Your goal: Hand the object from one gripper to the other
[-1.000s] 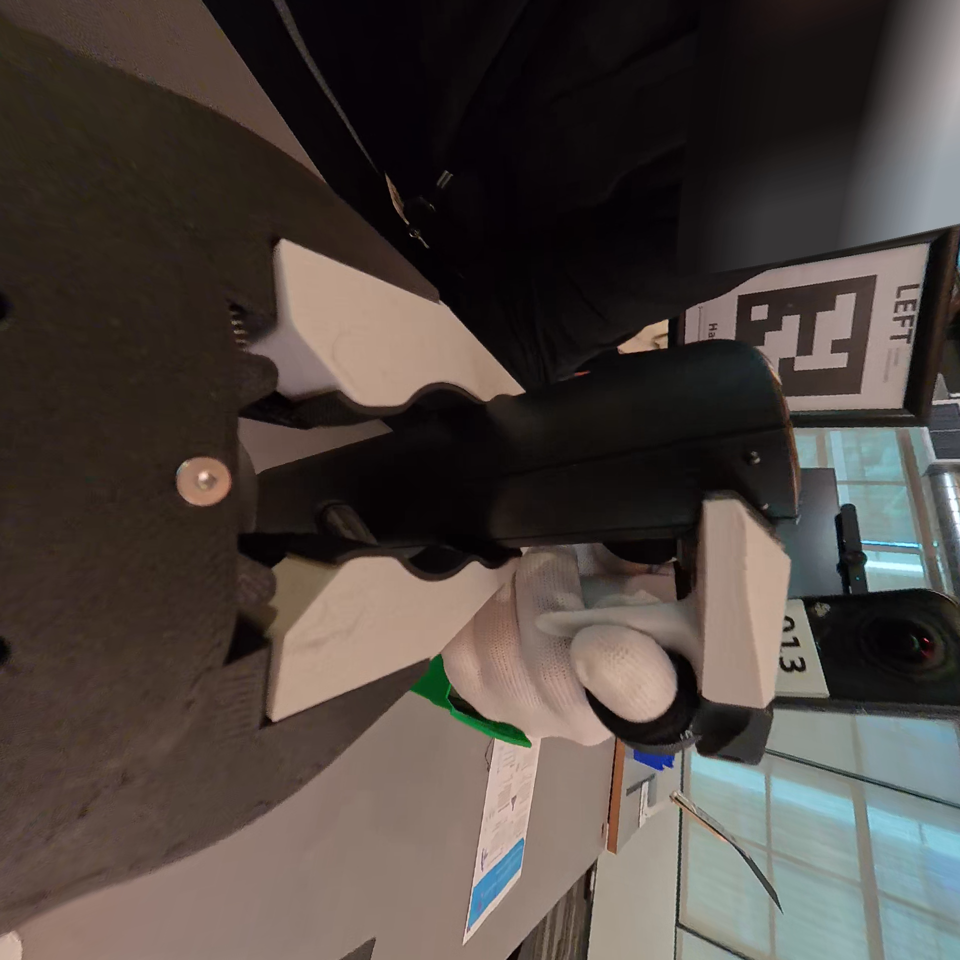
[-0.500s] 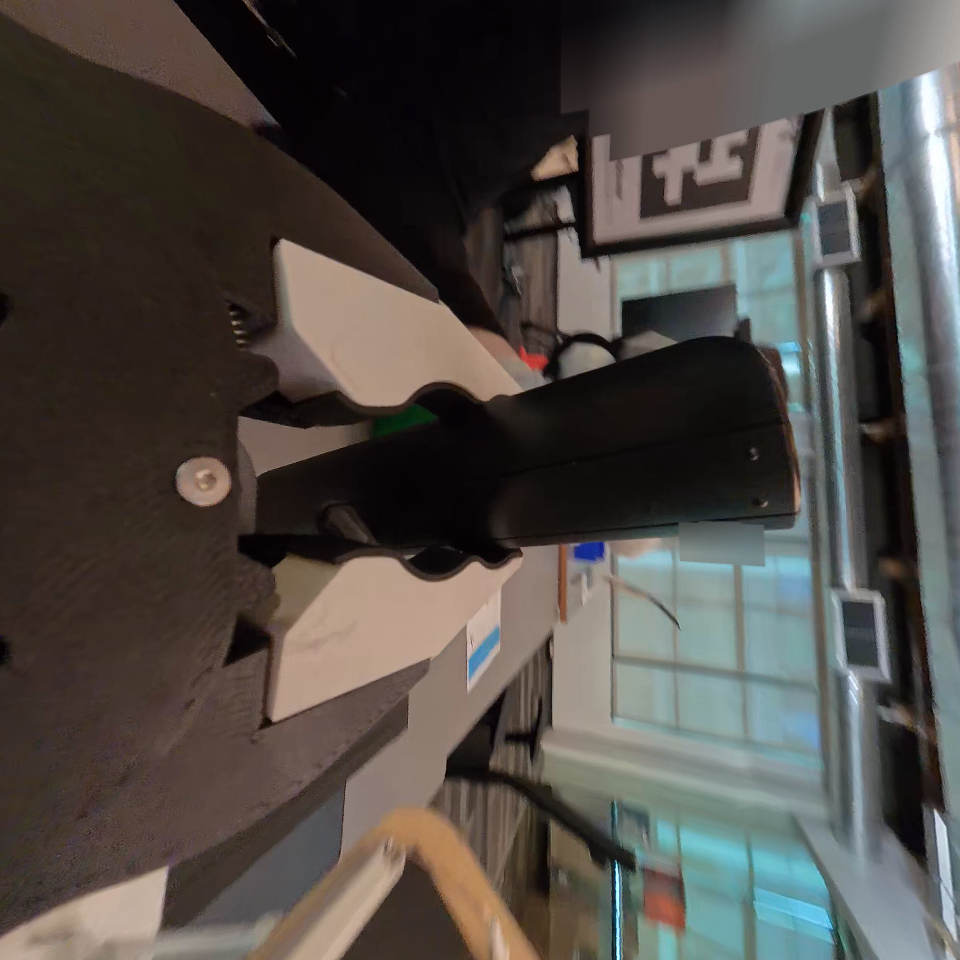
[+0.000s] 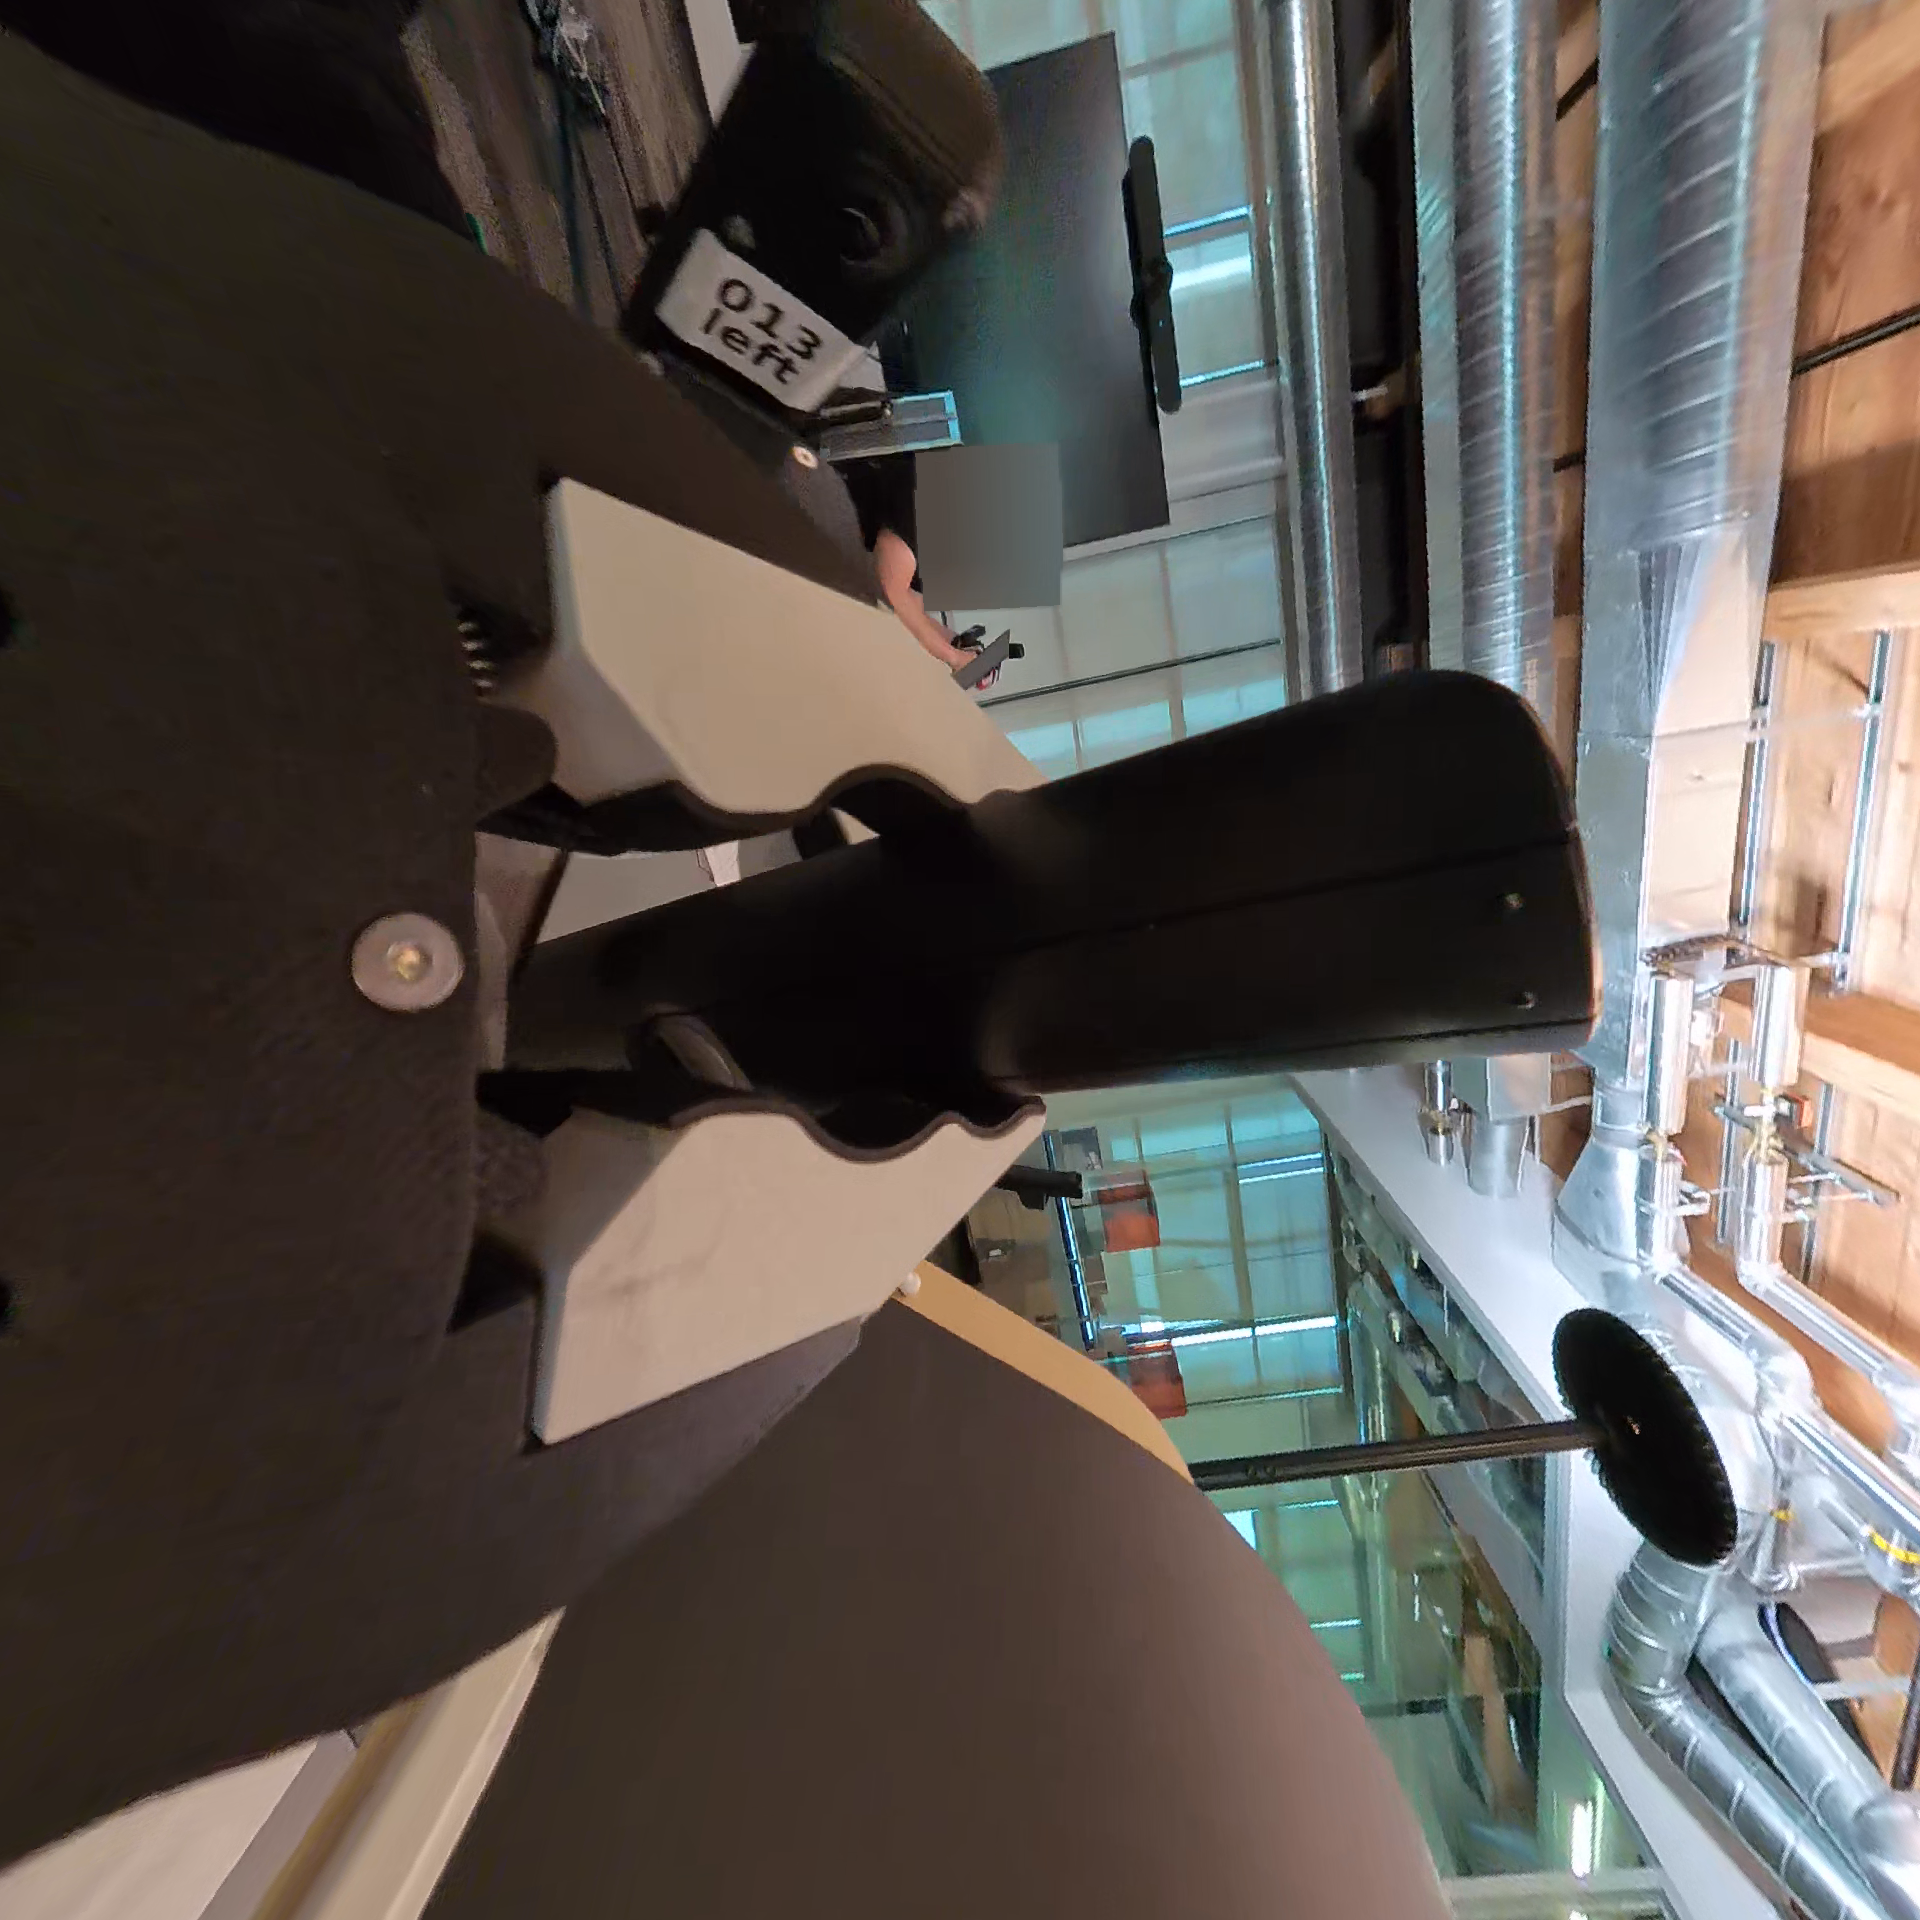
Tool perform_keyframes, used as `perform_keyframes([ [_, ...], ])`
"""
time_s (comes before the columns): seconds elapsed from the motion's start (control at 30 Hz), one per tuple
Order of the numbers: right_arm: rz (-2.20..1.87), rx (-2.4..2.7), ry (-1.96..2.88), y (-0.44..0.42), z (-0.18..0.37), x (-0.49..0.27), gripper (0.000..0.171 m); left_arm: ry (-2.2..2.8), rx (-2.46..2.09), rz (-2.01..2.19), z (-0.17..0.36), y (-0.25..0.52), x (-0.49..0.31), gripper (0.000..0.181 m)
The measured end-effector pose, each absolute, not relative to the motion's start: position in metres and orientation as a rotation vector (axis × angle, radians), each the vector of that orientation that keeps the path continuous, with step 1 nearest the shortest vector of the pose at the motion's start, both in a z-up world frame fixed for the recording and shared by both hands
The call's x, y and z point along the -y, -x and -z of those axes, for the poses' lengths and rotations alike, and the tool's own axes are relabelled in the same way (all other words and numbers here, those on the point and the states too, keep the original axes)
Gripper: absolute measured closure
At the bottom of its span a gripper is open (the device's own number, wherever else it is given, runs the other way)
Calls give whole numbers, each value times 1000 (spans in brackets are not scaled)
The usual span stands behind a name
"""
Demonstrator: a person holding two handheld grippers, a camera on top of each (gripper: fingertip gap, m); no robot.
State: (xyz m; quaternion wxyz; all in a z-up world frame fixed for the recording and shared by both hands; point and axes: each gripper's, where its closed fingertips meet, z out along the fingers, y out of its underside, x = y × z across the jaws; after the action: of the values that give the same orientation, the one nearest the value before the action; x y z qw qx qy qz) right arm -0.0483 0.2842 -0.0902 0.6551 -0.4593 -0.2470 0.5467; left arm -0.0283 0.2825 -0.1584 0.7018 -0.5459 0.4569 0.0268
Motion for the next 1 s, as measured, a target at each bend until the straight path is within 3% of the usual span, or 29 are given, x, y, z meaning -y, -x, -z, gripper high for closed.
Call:
perform_keyframes([
  [0.23, -1279, 468, 1126, 52, 83, -287, 124, 1087, -868, -394, 146, 35, -294, 118],
  [0.5, -1460, 367, 1177, 58, 85, -288, 124, 938, -803, -540, 143, 36, -290, 135],
  [0.63, -1485, 358, 1179, 58, 84, -287, 123, 920, -758, -553, 141, 40, -288, 156],
  [0.83, -1482, 384, 1193, 60, 86, -288, 123, 978, -782, -444, 141, 44, -288, 158],
  [1.0, -1333, 382, 1241, 41, 89, -307, 82, 1134, -868, -403, 149, 54, -301, 159],
])
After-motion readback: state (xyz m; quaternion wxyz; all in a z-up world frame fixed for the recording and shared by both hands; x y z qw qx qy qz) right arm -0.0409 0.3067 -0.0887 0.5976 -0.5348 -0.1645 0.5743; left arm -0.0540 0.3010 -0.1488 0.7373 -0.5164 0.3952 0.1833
